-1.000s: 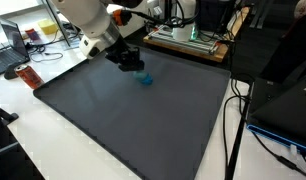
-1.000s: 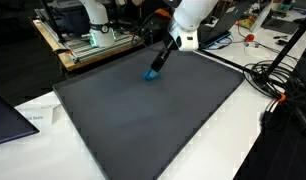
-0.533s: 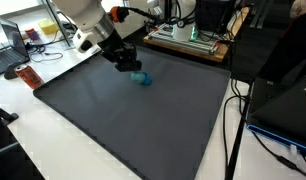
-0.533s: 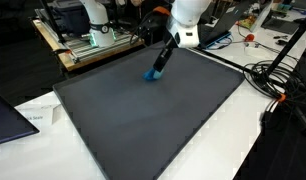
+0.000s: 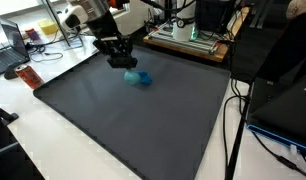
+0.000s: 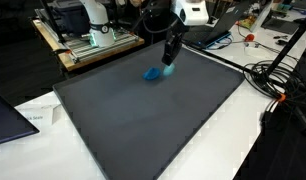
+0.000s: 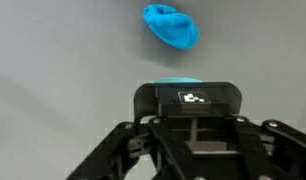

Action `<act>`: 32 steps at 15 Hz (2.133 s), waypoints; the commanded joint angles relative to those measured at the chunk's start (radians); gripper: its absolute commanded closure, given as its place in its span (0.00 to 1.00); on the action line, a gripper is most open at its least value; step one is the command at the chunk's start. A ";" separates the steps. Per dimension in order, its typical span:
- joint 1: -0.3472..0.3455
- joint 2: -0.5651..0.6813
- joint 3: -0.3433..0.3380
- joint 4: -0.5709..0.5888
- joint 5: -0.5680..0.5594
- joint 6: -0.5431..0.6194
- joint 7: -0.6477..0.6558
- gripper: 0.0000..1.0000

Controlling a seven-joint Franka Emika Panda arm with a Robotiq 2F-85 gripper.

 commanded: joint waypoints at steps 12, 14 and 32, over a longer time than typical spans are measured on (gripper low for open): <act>0.089 -0.031 -0.006 0.095 -0.047 -0.189 0.248 0.53; 0.089 -0.031 -0.006 0.095 -0.047 -0.189 0.248 0.53; 0.302 0.345 -0.053 0.566 -0.226 -0.500 0.685 0.78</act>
